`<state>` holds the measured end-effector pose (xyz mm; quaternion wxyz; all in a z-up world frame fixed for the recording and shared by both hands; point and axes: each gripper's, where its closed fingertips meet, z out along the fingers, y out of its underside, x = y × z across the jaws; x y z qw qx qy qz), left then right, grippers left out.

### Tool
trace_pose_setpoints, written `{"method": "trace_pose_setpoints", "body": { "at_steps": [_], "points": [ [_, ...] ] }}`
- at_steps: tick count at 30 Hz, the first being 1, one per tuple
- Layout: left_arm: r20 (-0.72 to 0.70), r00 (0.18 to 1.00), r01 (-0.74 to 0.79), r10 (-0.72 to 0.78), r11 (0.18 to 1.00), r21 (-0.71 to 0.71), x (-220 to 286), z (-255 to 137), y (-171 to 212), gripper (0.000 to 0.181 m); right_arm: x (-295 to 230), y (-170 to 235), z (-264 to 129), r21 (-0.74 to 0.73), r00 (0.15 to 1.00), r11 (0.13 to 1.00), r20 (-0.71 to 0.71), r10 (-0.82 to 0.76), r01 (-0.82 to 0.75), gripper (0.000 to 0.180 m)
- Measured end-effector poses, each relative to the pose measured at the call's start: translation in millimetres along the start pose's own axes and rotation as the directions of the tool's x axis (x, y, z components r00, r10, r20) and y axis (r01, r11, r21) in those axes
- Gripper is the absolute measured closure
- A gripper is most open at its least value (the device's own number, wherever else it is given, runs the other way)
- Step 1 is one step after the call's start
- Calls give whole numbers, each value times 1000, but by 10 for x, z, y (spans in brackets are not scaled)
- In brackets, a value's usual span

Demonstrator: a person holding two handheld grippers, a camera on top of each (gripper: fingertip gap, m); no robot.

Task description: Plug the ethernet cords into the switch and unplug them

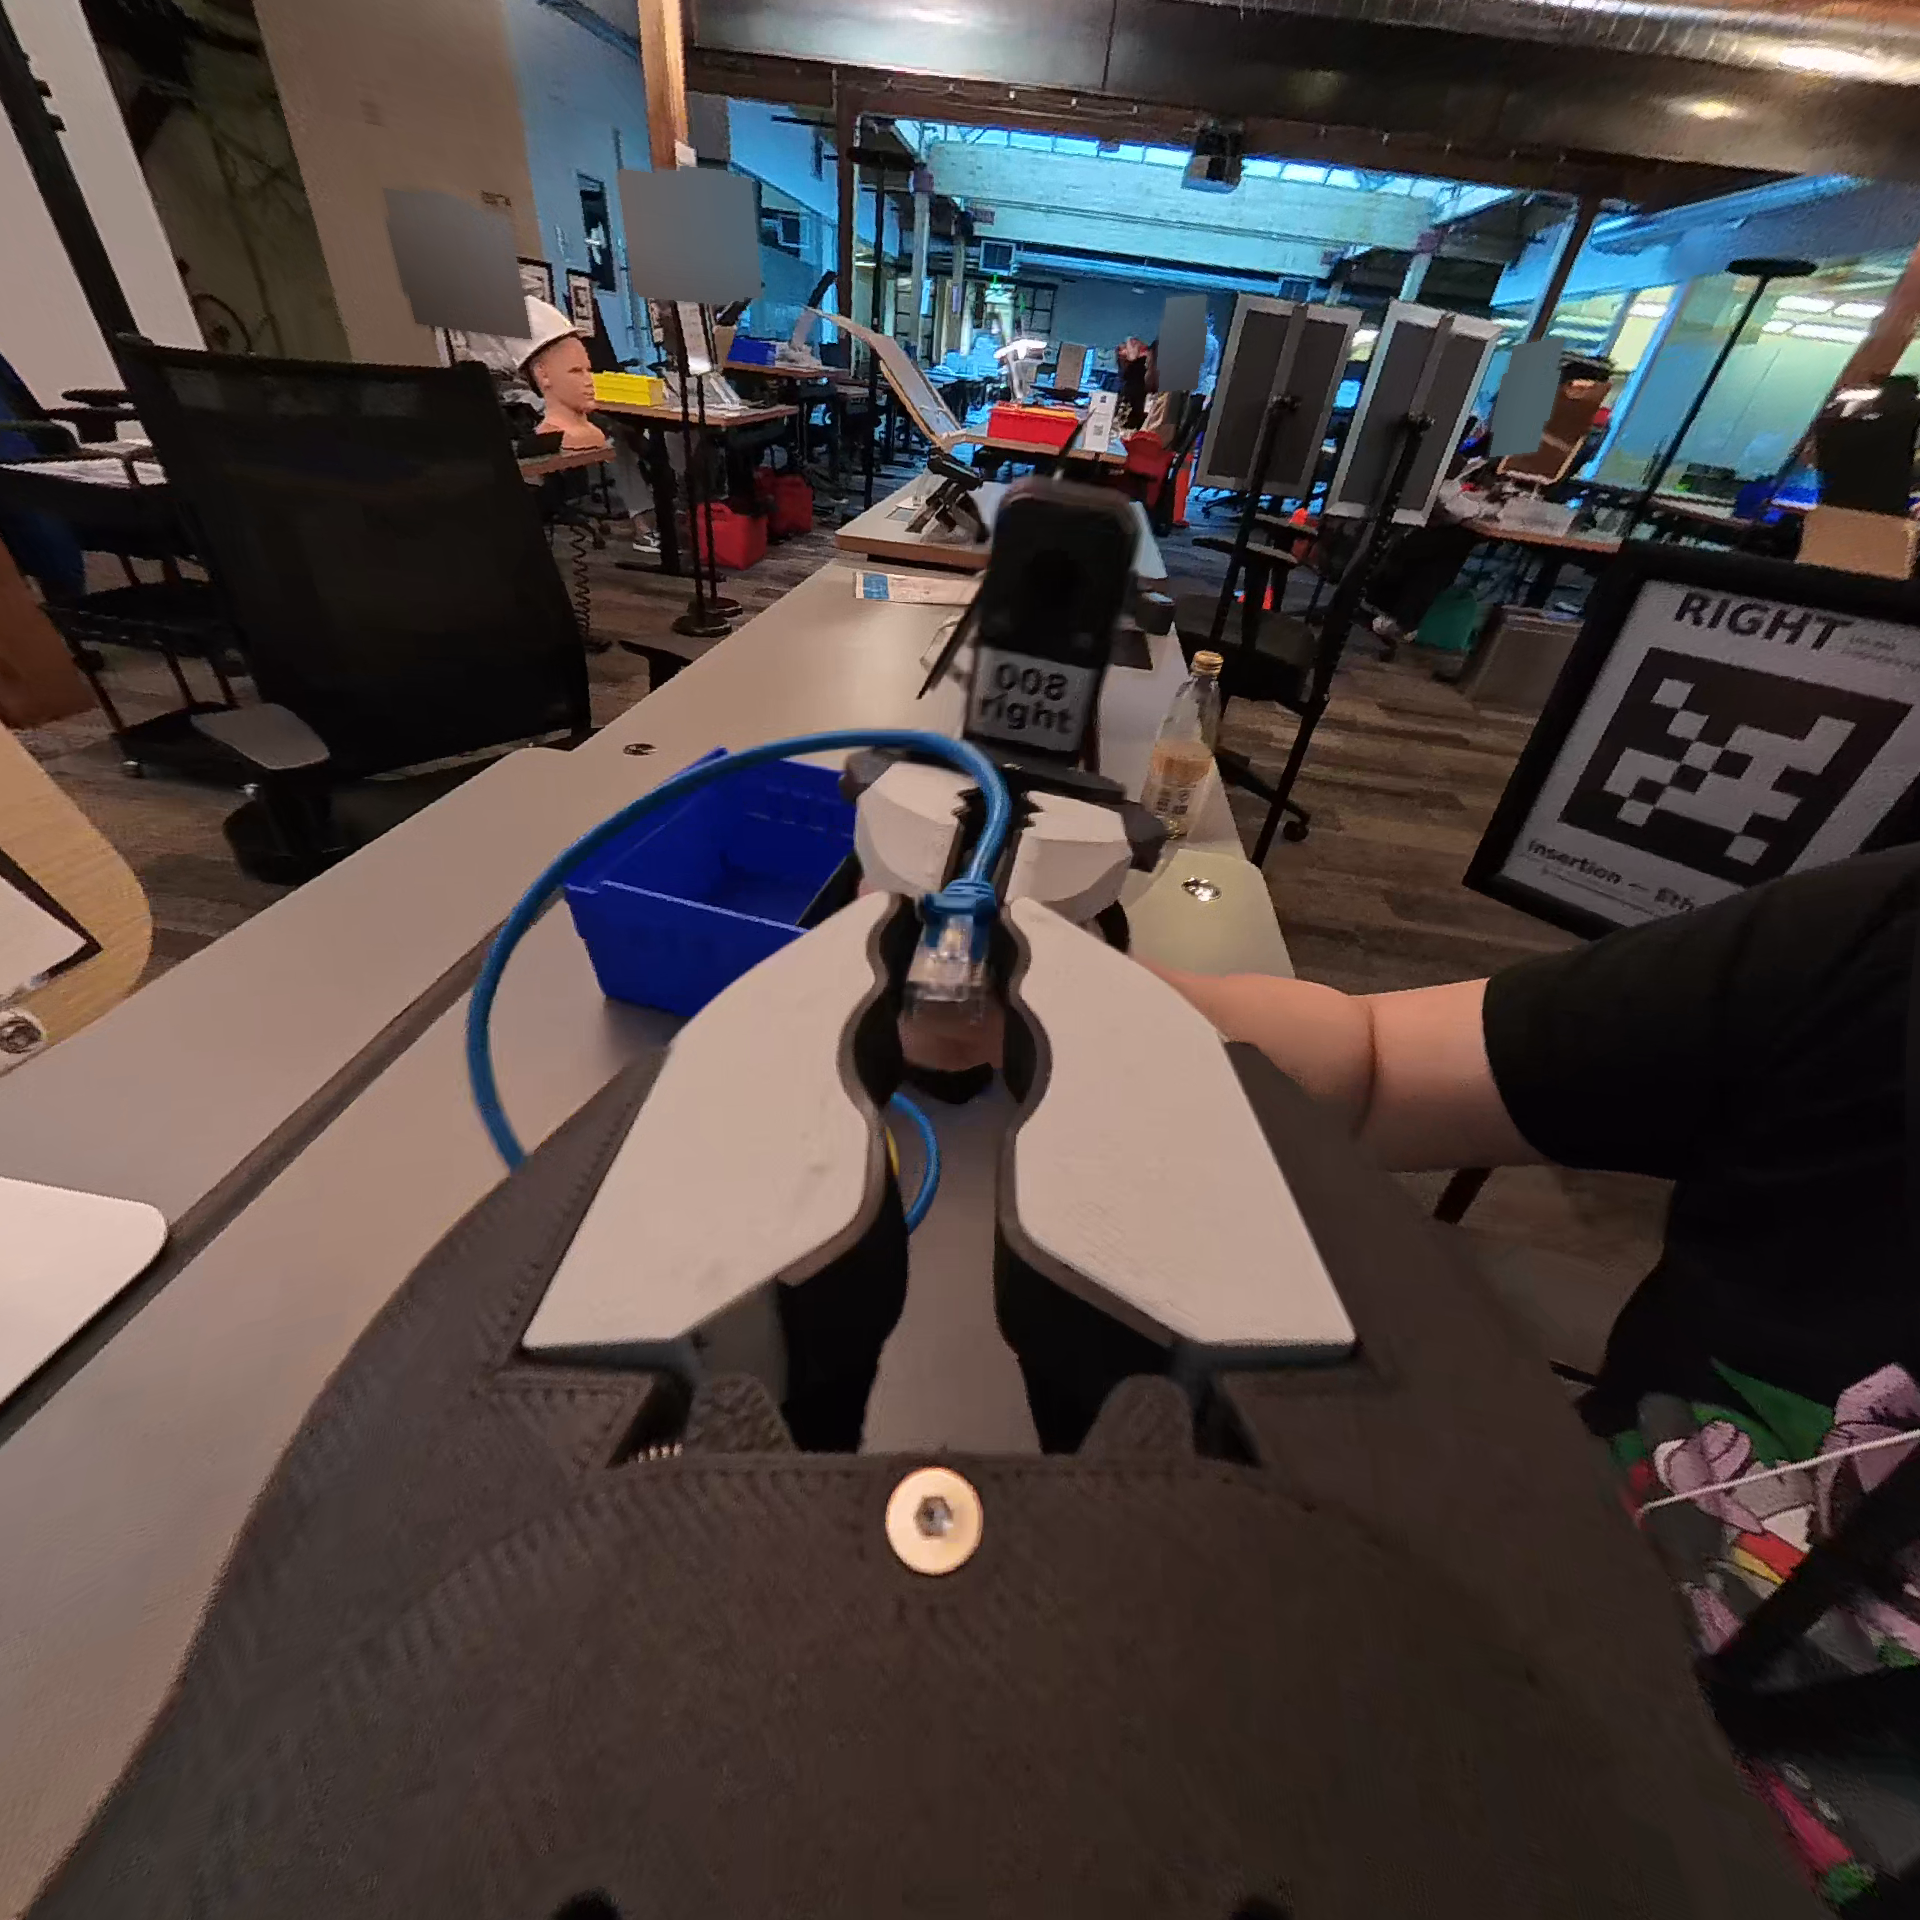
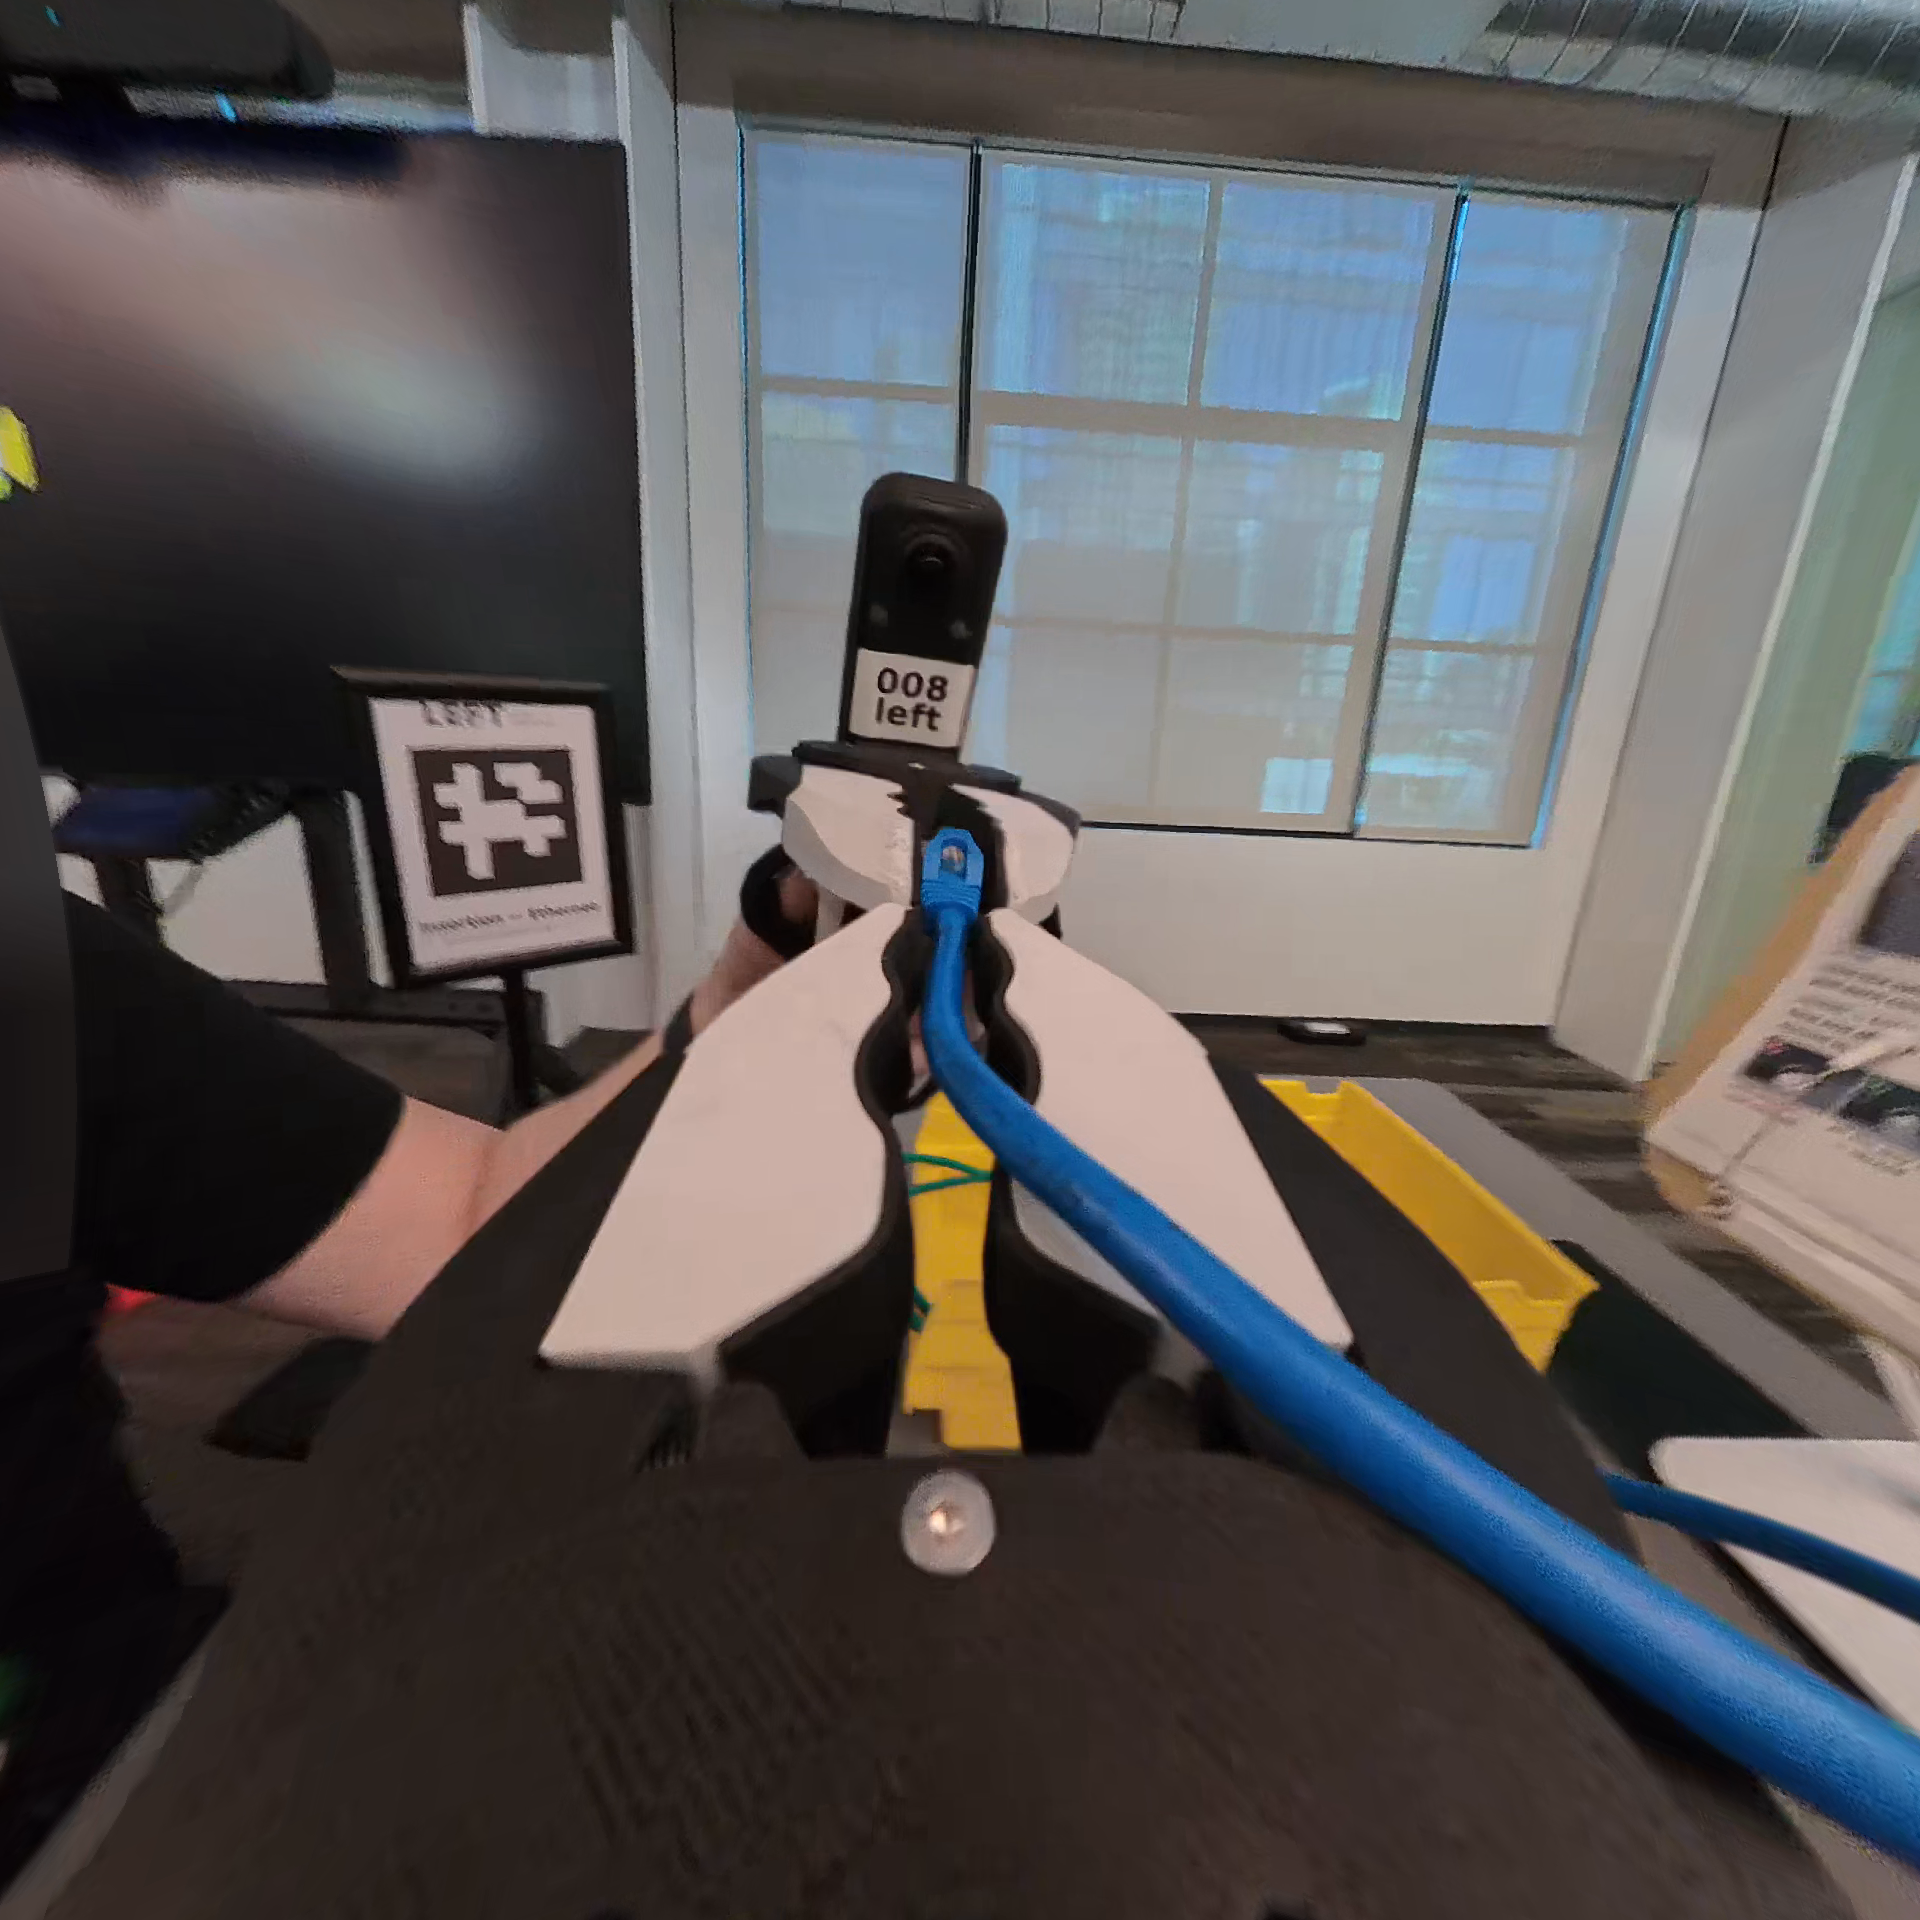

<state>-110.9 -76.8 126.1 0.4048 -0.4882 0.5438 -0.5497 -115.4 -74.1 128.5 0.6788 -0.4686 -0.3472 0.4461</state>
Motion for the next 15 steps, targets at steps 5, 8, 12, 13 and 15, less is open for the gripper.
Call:
{"method": "trace_pose_setpoints", "body": {
  "at_steps": [5,8,12,13,15],
  "points": [
    [166,984,-52,60,997,-49,-230,-227,-6,135,94,-138,-147,-64,954,963,-131,-269,262,170],
    [262,963,-45,61,997,-65,-367,-343,12,132,104,-258,-252,-114,896,913,-174,-408,393,170],
    [285,958,47,-4,989,-143,-455,-257,243,132,116,-366,-356,-244,779,805,-216,-589,541,171],
    [324,946,88,-22,977,-192,-544,-220,383,132,105,-406,-381,-267,750,778,-220,-624,569,171],
    [434,901,179,-29,934,-309,-767,-151,758,132,68,-485,-432,-303,716,743,-218,-663,596,171]
  ]
}}
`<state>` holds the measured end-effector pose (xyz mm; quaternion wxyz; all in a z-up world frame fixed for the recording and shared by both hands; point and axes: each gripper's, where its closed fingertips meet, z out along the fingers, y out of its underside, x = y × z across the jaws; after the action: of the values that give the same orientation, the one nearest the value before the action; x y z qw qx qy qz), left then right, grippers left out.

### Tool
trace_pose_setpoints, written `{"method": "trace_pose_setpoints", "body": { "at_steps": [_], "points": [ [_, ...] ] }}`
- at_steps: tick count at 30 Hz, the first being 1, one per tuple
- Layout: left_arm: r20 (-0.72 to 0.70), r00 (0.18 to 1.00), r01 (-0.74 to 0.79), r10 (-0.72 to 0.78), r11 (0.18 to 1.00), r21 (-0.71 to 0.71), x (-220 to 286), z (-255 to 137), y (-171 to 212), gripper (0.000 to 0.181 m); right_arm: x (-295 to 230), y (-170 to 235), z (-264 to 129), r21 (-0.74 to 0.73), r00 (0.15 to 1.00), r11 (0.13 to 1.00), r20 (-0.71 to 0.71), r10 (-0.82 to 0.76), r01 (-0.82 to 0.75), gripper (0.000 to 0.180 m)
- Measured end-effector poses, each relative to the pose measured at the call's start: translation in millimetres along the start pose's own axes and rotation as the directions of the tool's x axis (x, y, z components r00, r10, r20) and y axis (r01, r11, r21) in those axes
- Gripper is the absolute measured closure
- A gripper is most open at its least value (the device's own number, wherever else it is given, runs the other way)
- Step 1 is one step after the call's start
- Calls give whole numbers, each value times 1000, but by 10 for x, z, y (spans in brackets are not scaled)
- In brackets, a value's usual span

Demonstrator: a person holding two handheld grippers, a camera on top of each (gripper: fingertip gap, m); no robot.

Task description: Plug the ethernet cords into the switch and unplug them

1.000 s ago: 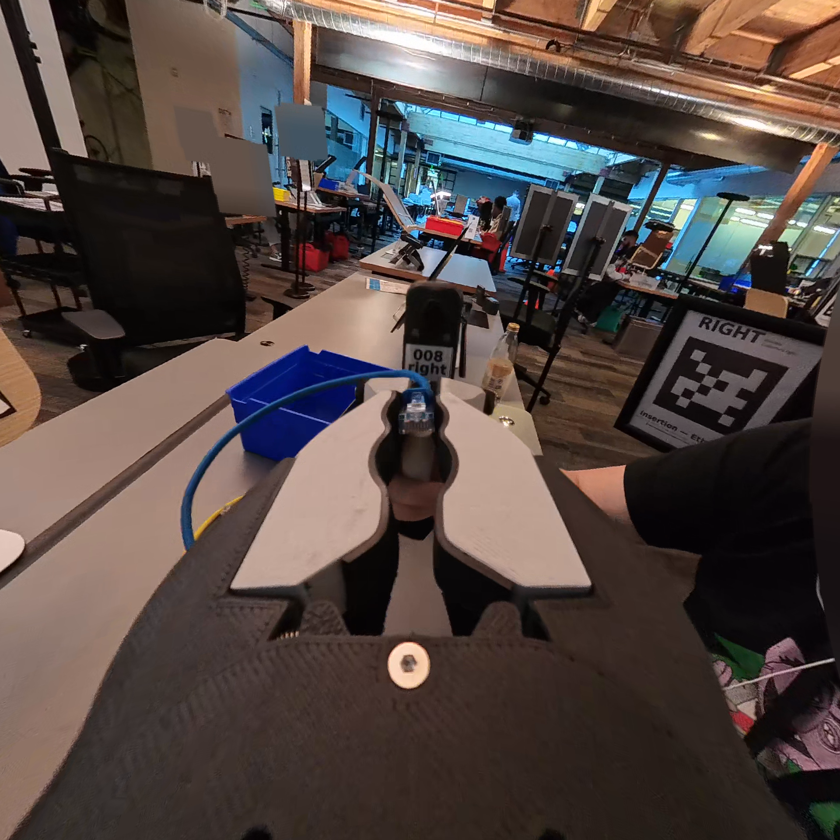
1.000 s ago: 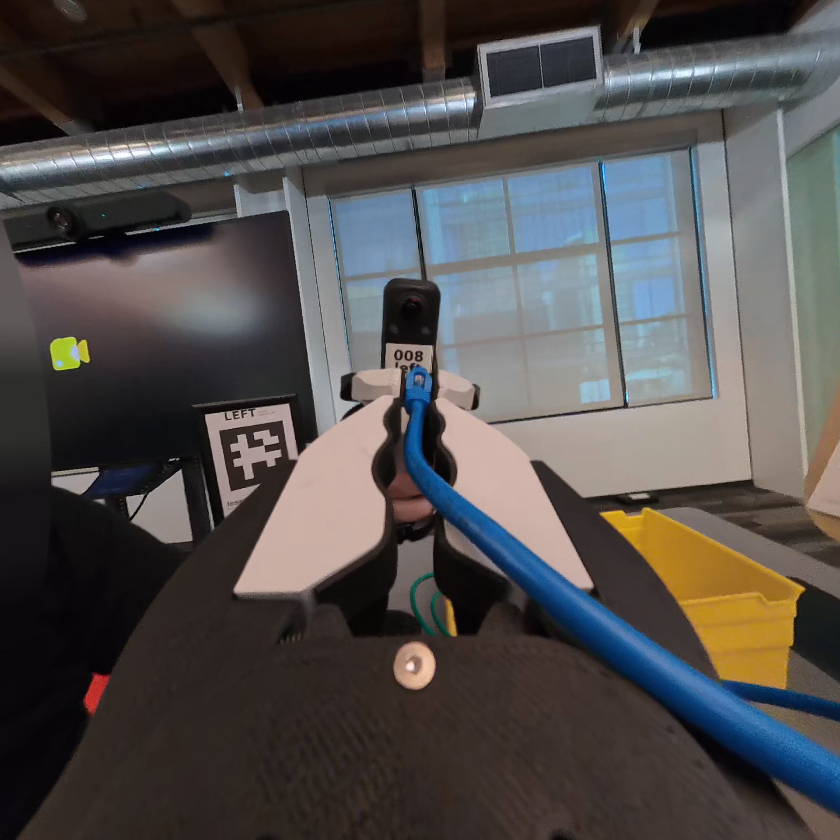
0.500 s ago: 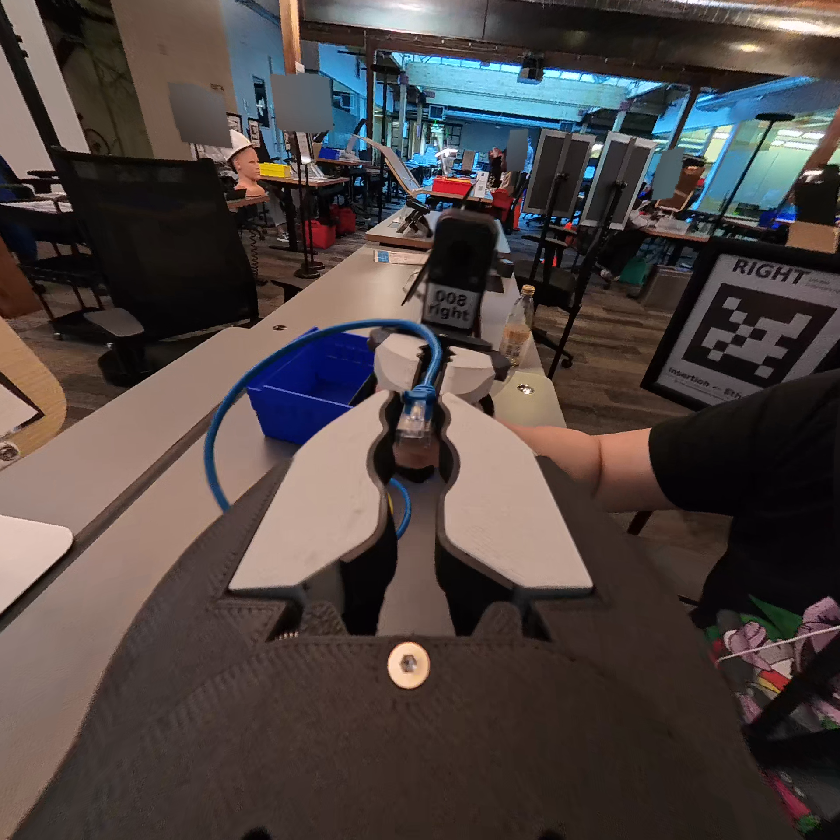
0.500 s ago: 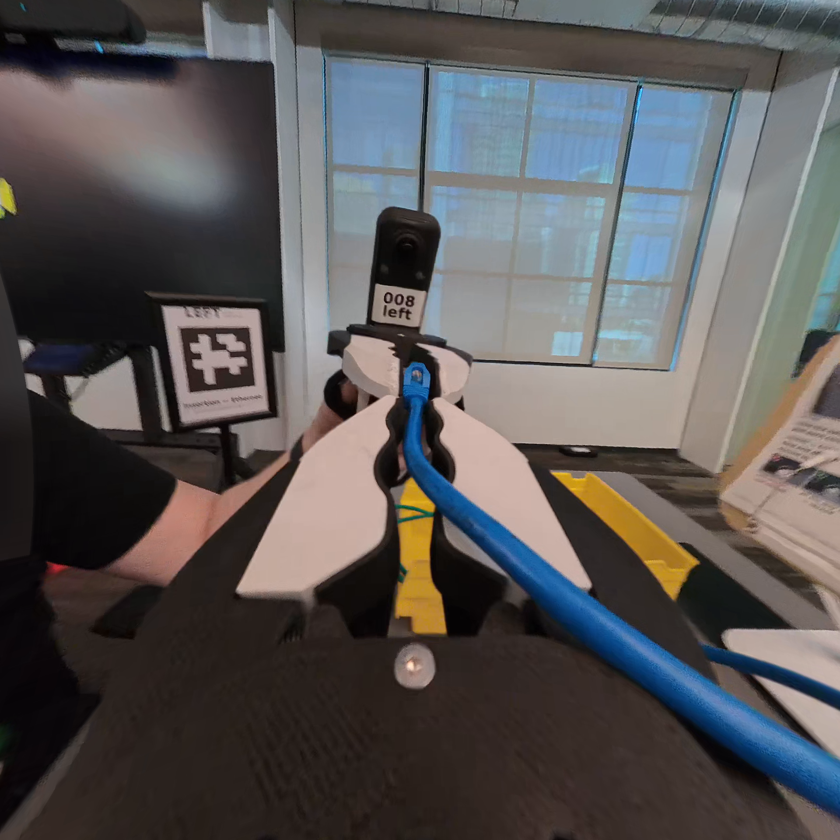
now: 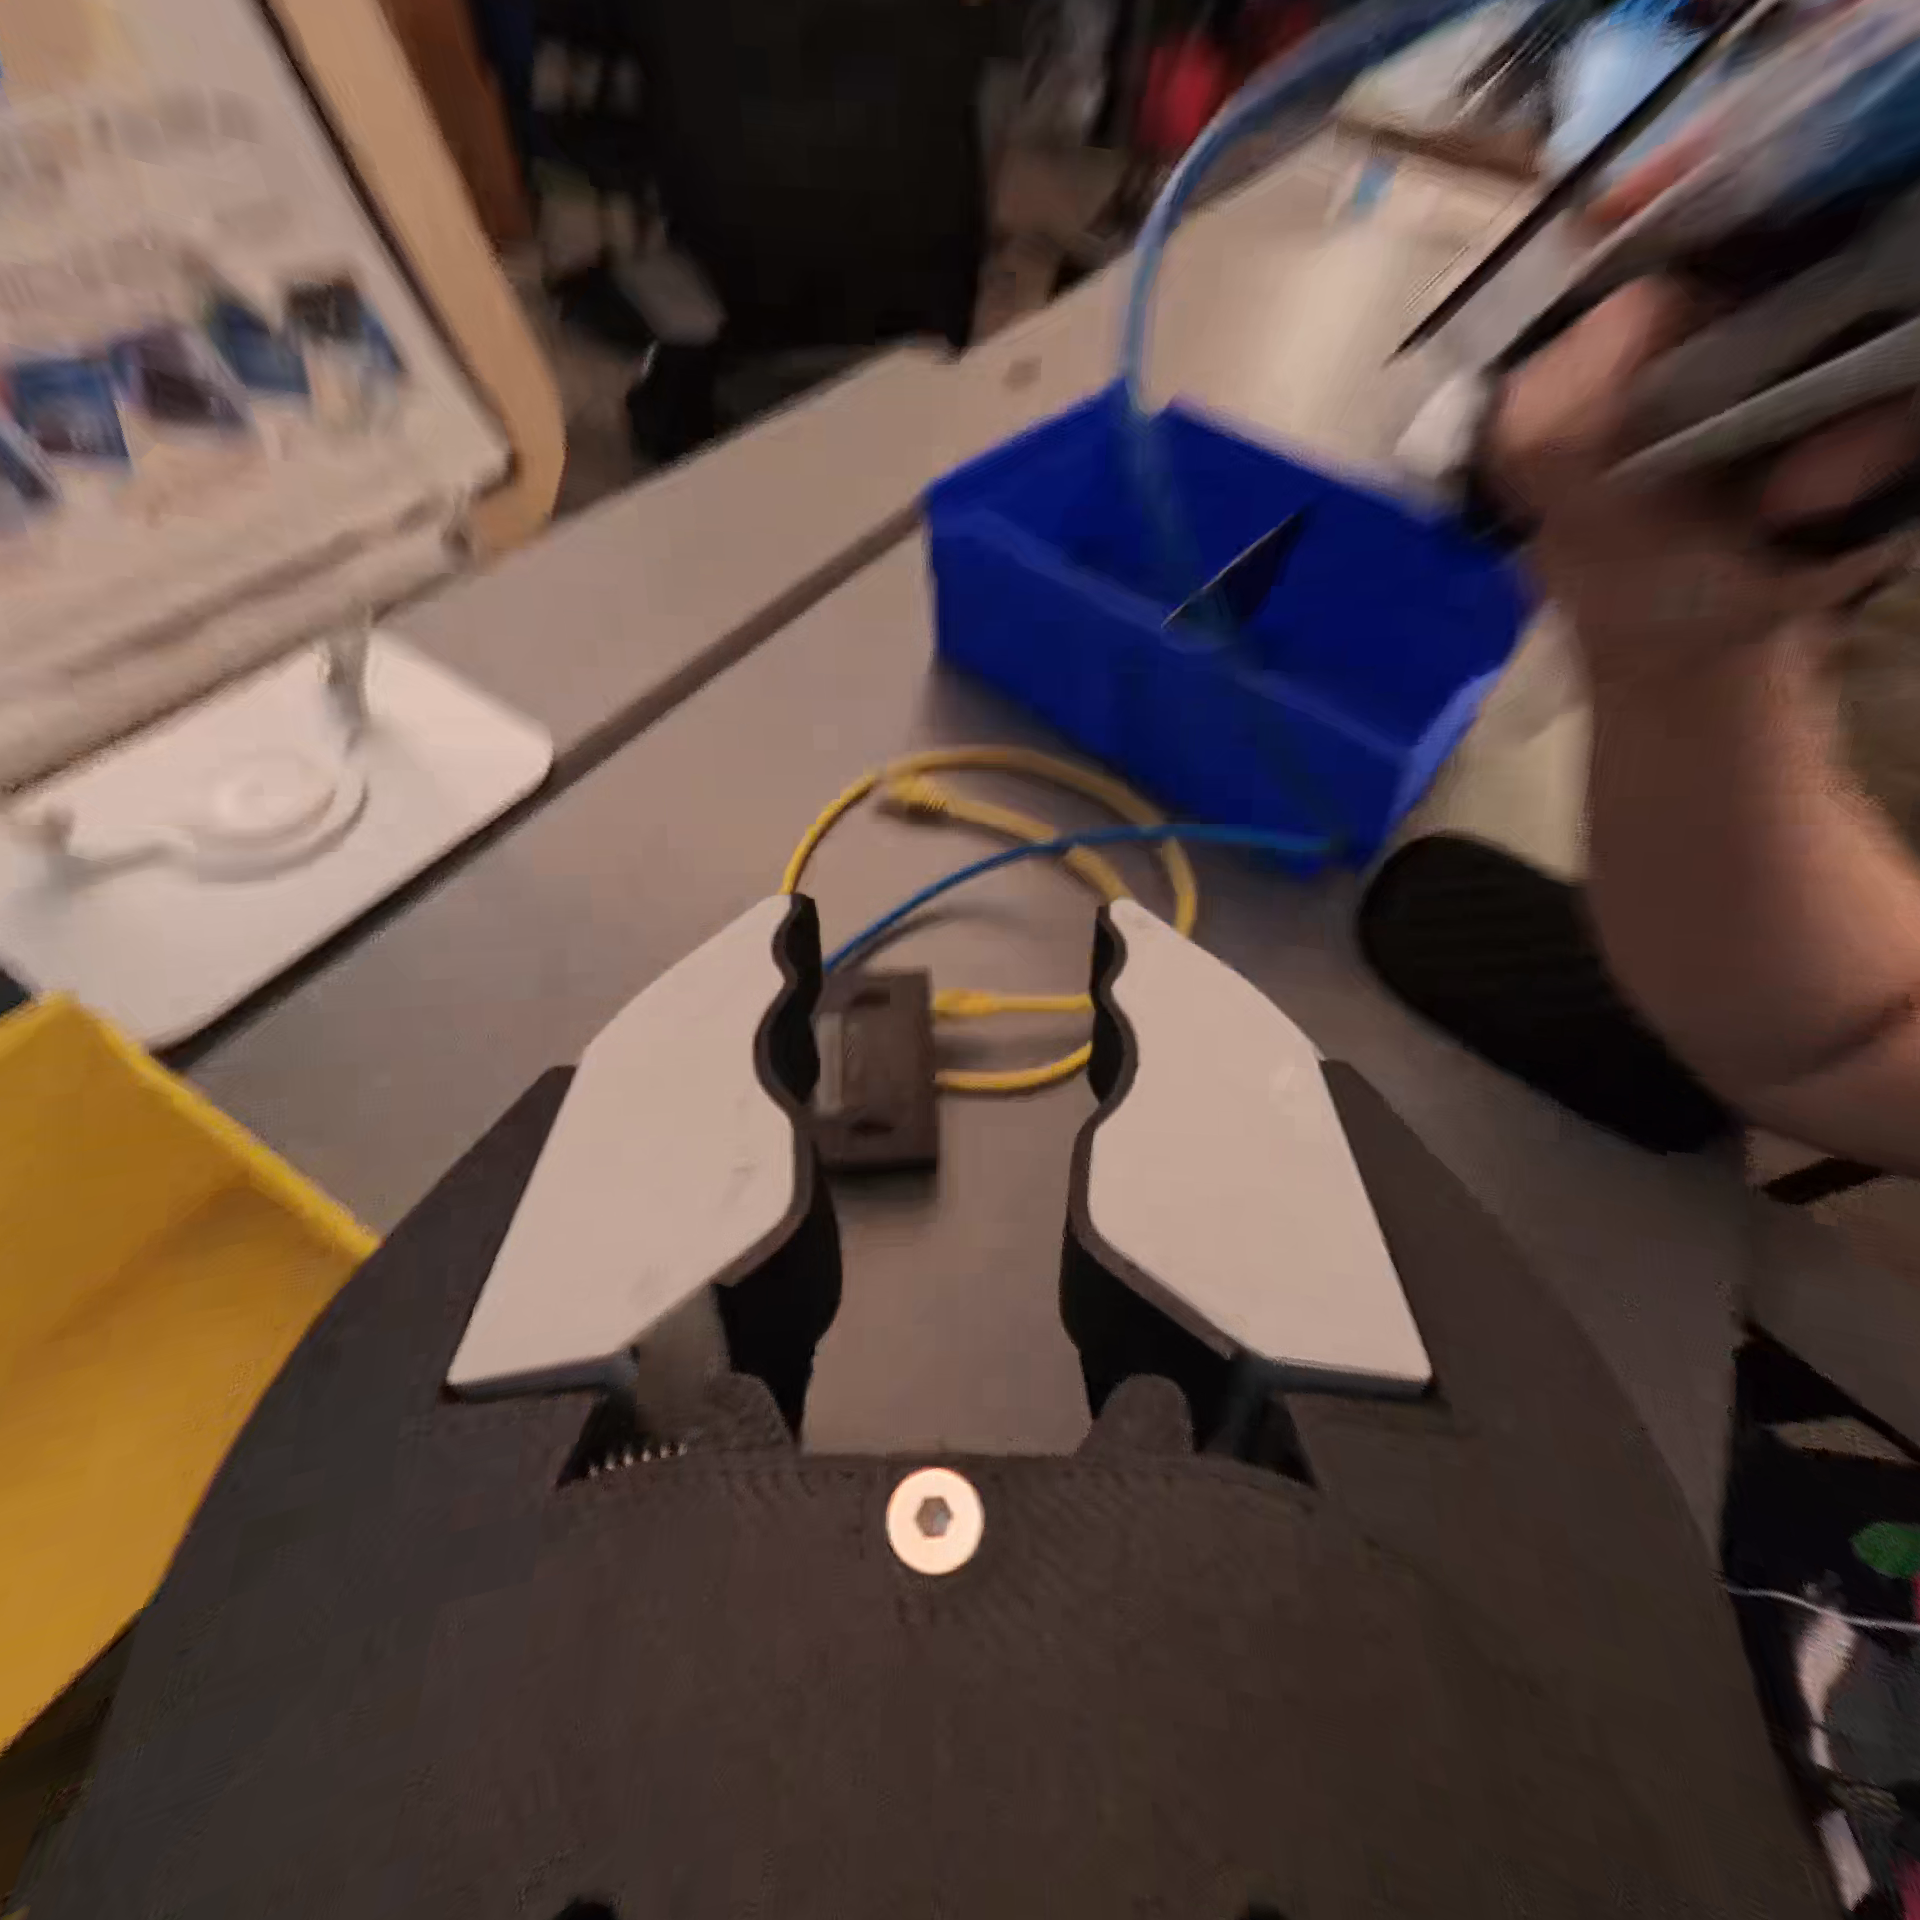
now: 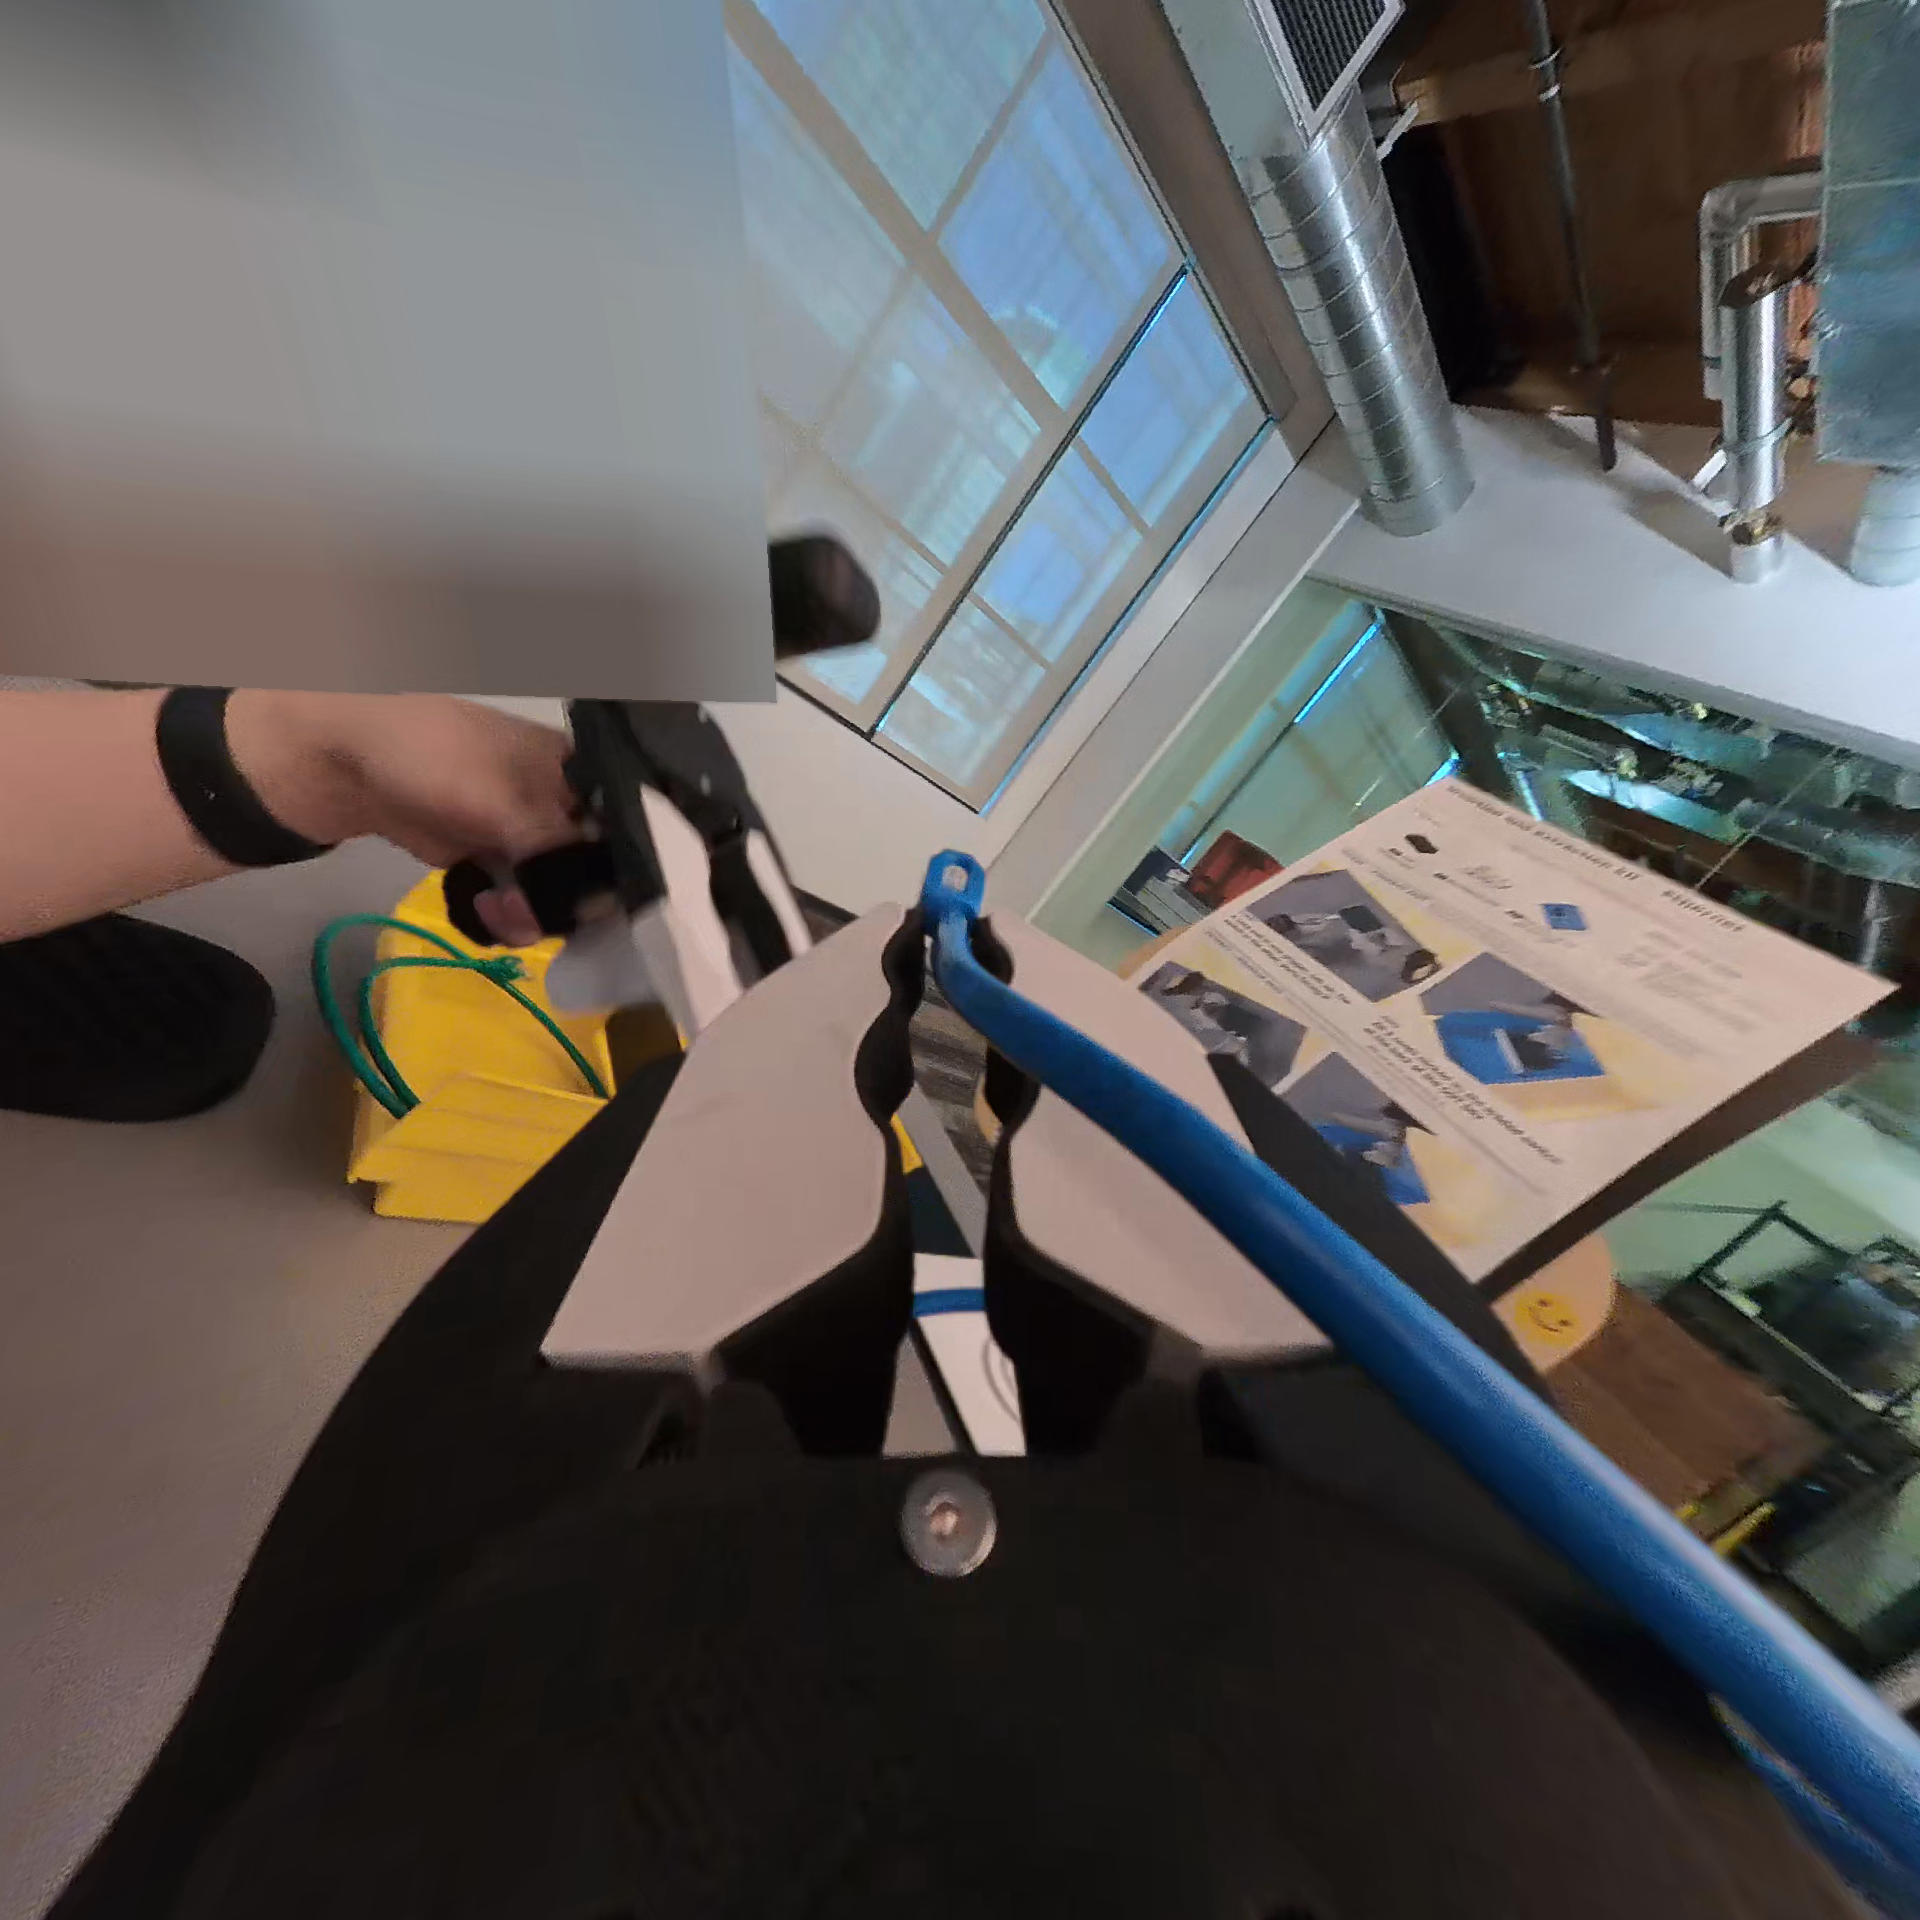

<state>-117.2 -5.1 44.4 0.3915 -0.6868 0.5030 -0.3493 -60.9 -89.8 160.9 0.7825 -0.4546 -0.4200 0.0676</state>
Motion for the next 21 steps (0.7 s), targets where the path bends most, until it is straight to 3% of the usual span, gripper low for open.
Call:
{"method": "trace_pose_setpoints", "body": {
  "at_steps": [4,7,11,21],
  "points": [
    [46,999,9,2,972,-236,15,577,575,121,58,-170,-135,-6,999,999,-12,-51,51,171],
    [124,988,-33,87,922,-385,-23,824,917,113,109,-248,-226,-22,996,996,-28,-83,83,171],
    [247,957,-37,154,905,-424,-208,979,1176,103,135,-323,-320,-17,998,998,-9,-58,58,171],
    [286,958,156,-38,901,-405,-365,1172,1691,100,197,-488,-486,43,999,998,-12,-39,39,171]
  ]
}}
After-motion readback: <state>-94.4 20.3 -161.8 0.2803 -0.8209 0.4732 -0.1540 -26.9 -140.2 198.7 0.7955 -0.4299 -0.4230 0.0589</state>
